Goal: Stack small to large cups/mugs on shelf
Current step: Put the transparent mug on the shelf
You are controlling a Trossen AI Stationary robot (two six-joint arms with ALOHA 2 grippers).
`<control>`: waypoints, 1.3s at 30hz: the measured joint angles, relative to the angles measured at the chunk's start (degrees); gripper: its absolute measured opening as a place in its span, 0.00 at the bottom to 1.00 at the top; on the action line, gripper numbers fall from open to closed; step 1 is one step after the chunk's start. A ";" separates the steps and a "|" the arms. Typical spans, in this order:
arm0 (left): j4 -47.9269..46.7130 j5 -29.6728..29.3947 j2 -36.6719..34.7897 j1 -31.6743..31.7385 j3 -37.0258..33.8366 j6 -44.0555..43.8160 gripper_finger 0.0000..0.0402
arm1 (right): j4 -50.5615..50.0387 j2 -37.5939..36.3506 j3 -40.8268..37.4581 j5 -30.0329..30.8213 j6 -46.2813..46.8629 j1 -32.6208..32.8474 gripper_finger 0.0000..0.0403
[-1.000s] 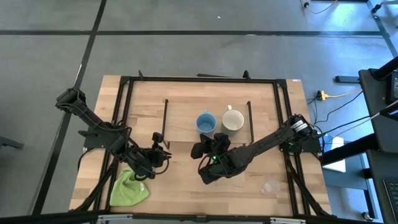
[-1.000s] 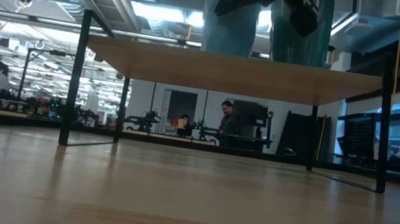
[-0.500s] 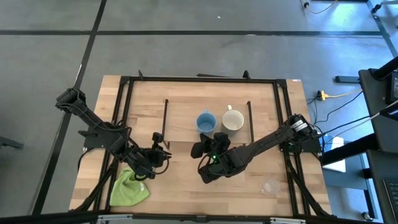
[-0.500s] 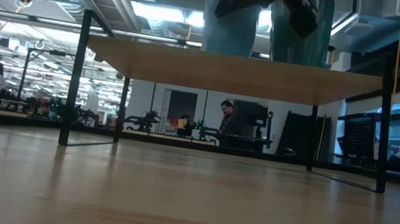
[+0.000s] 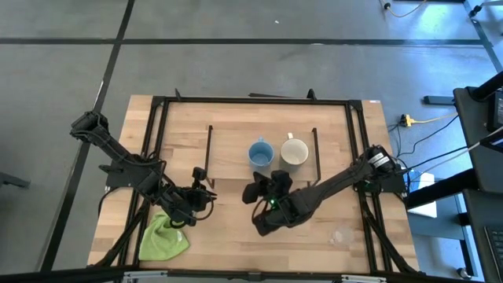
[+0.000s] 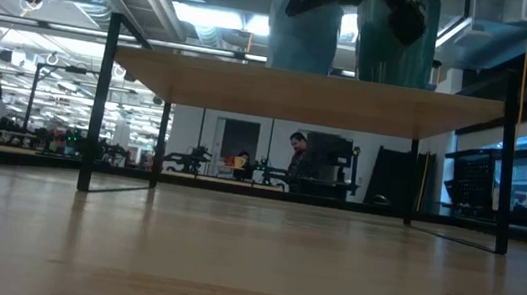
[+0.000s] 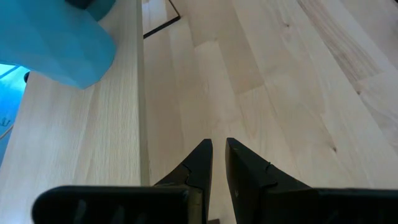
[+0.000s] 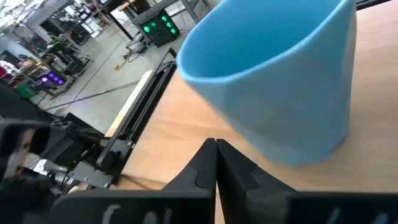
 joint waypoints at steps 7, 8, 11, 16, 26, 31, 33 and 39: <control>0.00 0.00 -0.01 0.00 0.00 -0.01 0.10 | -1.01 -0.27 -0.01 -2.11 -0.72 4.86 0.05; 0.00 0.00 -0.02 0.00 0.00 -0.01 0.10 | -1.63 -0.52 0.00 -4.50 -0.67 5.69 0.05; 0.07 0.00 0.00 0.00 0.00 -0.02 0.10 | -3.57 -1.47 0.05 -12.08 -0.63 8.08 0.06; 1.56 1.93 -0.02 0.23 0.00 0.22 0.10 | -8.20 -3.31 7.14 -18.37 -9.49 11.19 0.06; 7.57 21.87 -0.02 4.88 0.04 7.61 0.10 | -43.94 -3.56 36.31 -44.72 -25.73 10.69 0.06; 6.50 27.75 -0.02 8.20 0.04 7.65 0.10 | -45.13 -5.02 33.50 -54.22 -23.88 10.73 0.06; 6.54 28.99 -0.02 9.17 0.04 7.63 0.10 | -44.59 -5.29 30.87 -57.49 -20.37 10.75 0.06; 7.00 32.28 -0.02 11.90 0.07 7.74 0.10 | -44.85 -5.09 19.71 -75.41 -4.99 15.23 0.06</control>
